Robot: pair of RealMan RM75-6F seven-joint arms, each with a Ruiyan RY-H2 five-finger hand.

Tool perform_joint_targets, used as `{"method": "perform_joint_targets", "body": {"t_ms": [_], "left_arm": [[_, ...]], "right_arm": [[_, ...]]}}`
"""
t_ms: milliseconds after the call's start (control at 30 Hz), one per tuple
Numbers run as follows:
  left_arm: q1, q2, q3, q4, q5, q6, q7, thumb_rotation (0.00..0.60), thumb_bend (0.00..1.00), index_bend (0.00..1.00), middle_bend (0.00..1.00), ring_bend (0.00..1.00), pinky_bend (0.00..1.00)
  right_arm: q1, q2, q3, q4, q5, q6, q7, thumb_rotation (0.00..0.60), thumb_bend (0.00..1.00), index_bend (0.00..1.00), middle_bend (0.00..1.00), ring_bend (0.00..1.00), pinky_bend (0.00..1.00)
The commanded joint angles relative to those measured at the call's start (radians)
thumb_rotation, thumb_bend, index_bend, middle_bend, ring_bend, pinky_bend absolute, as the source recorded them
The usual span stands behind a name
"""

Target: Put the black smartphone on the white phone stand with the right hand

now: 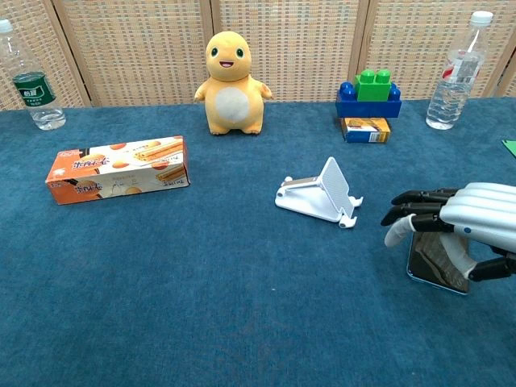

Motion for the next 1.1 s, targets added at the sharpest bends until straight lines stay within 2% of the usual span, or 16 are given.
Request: {"method": "perform_joint_targets", "body": {"t_ms": [33, 300, 533, 833, 1100], "left_arm": [[-0.001, -0.002, 0.001, 0.002, 0.000, -0.002, 0.000, 0.600, 0.00, 0.00, 0.00, 0.00, 0.00], [-0.001, -0.005, 0.003, 0.007, 0.001, -0.003, 0.004, 0.600, 0.00, 0.00, 0.00, 0.00, 0.00], [-0.002, -0.005, 0.001, 0.006, 0.000, -0.003, 0.006, 0.600, 0.00, 0.00, 0.00, 0.00, 0.00], [-0.004, -0.014, 0.001, 0.005, -0.004, -0.007, 0.028, 0.600, 0.00, 0.00, 0.00, 0.00, 0.00], [-0.009, -0.024, 0.001, 0.009, -0.009, -0.016, 0.048, 0.600, 0.00, 0.00, 0.00, 0.00, 0.00]], "right_arm": [[0.011, -0.020, 0.004, 0.005, 0.023, -0.025, -0.027, 0.600, 1.00, 0.25, 0.16, 0.07, 0.16], [0.025, -0.059, 0.008, 0.033, 0.082, -0.080, -0.100, 0.600, 1.00, 0.25, 0.16, 0.07, 0.17], [0.018, -0.063, -0.015, 0.060, 0.095, -0.077, -0.125, 0.600, 1.00, 0.25, 0.16, 0.07, 0.17], [-0.005, -0.026, -0.076, 0.090, 0.073, -0.041, -0.111, 0.600, 1.00, 0.25, 0.18, 0.07, 0.20], [-0.050, 0.019, -0.137, 0.132, 0.028, 0.040, -0.135, 0.600, 1.00, 0.31, 0.23, 0.08, 0.20]]}}
